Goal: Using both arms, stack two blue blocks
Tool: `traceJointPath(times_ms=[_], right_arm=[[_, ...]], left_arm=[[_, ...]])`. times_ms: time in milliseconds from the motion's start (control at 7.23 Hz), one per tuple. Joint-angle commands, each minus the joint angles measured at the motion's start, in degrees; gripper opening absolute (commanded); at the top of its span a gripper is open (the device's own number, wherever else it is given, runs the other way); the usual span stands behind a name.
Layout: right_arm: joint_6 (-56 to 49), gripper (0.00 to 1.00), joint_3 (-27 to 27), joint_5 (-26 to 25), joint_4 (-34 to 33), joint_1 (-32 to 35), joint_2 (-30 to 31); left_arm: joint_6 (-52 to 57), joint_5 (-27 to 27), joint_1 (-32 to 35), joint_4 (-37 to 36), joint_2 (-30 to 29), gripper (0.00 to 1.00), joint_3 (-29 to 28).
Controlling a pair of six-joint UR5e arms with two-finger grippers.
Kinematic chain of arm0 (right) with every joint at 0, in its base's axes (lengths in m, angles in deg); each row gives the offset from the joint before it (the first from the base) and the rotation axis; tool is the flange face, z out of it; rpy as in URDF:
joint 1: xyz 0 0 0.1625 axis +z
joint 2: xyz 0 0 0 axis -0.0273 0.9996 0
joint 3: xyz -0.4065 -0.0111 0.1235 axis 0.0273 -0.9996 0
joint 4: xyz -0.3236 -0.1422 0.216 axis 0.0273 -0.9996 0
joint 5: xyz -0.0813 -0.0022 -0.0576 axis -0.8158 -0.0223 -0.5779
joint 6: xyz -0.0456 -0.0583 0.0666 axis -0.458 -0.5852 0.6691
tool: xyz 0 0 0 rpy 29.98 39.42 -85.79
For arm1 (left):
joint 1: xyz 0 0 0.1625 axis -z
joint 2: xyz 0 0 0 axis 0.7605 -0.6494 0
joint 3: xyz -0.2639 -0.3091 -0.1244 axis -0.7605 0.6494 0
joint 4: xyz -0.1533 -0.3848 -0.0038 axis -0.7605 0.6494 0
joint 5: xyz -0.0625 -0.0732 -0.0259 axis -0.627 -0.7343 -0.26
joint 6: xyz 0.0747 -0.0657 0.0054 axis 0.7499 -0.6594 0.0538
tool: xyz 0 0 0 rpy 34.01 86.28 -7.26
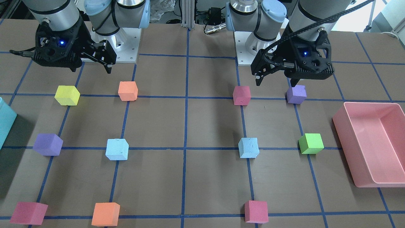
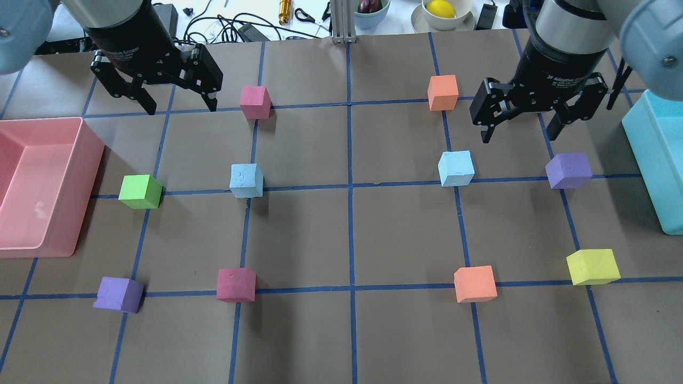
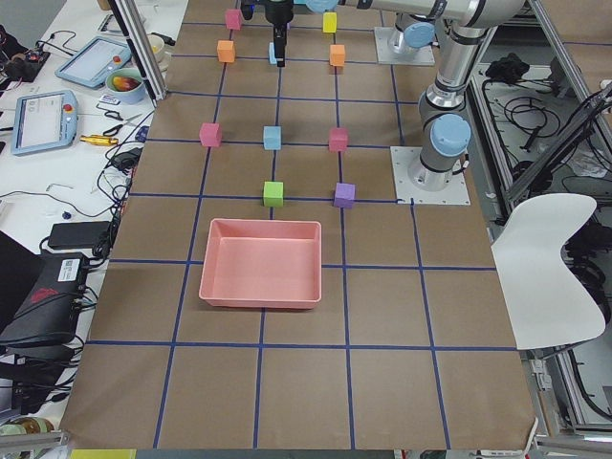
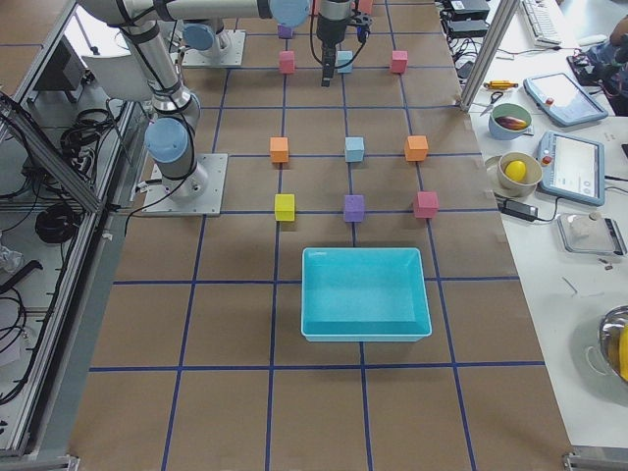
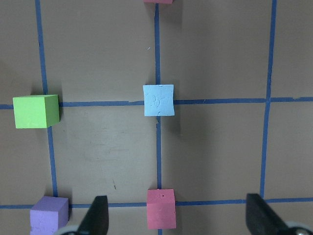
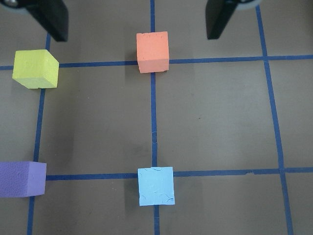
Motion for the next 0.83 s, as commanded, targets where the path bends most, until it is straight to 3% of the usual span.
traceJointPath(times_ms=[0,277,553,691], right_arm=[[0.0,1.0,0.21,-0.16,0.08,-0.14,-0.07],[-0.53,1.0,0.39,-0.69,-2.35,-0.23,-2.43],[-0.87,1.0,1.79,-0.61,-11.12,-0.23,-10.29],[-0.97,1.0,1.97,-1.04,-19.08,-0.23,-13.92]], left_arm=[[-0.06,-0.19,-0.04,0.0,-0.03,1.0,0.07],[-0.06,-0.28,0.05,0.0,-0.12,1.0,0.07],[-0.15,-0.28,-0.04,0.0,-0.12,1.0,0.07],[-0.06,-0.28,-0.04,0.0,-0.12,1.0,0.07]])
